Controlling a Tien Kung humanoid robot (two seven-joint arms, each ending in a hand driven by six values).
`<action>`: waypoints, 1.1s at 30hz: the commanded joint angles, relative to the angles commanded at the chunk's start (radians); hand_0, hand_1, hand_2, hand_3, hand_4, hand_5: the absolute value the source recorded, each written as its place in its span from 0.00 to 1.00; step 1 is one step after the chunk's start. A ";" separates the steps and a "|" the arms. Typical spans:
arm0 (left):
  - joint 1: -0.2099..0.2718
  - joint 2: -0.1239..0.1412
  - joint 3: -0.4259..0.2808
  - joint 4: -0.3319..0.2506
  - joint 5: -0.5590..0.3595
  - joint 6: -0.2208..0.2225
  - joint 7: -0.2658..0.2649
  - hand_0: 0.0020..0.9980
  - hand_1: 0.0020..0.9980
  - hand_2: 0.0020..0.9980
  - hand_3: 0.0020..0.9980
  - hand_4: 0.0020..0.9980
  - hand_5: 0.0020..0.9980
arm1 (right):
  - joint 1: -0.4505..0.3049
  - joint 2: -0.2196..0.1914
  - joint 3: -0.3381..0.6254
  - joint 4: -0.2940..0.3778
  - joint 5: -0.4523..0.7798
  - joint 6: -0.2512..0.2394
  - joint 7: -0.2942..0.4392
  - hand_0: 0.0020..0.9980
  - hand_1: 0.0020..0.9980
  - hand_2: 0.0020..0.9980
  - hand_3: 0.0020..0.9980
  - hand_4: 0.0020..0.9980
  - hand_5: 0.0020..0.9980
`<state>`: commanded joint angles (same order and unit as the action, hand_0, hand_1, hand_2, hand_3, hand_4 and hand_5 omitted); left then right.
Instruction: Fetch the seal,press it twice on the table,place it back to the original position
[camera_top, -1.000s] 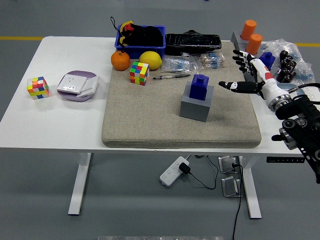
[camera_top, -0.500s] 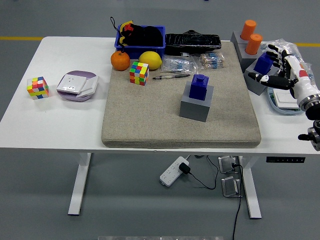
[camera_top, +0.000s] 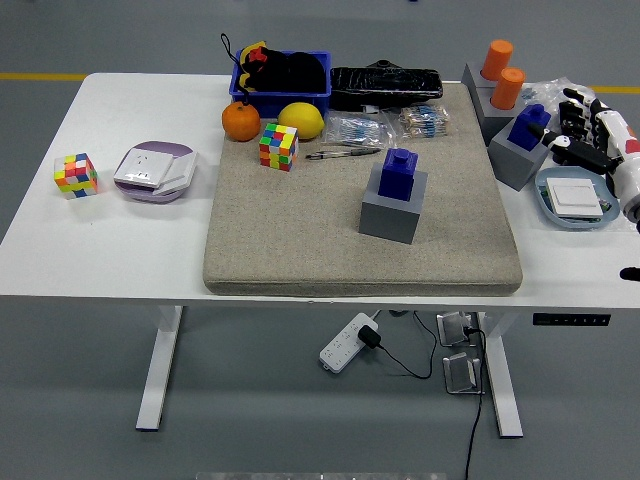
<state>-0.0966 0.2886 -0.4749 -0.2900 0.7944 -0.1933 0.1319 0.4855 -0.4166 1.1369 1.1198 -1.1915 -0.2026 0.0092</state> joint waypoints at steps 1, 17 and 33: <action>0.000 0.000 -0.001 0.000 0.000 0.000 0.000 0.83 0.80 0.76 0.82 0.74 0.32 | -0.002 -0.001 0.002 0.001 0.001 0.000 -0.001 0.95 0.92 0.90 0.92 1.00 0.47; -0.002 -0.001 -0.012 0.000 0.004 0.001 0.000 0.83 0.80 0.76 0.81 0.74 0.32 | -0.020 -0.009 0.038 0.015 0.001 0.004 -0.009 0.95 0.91 0.89 0.90 1.00 0.47; -0.001 0.005 -0.014 -0.002 0.006 -0.001 -0.002 0.83 0.80 0.76 0.81 0.74 0.32 | -0.034 -0.012 0.036 0.021 0.002 0.007 -0.016 0.95 0.89 0.87 0.89 1.00 0.48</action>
<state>-0.0978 0.2937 -0.4886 -0.2925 0.8002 -0.1946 0.1297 0.4517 -0.4282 1.1733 1.1406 -1.1894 -0.1959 -0.0068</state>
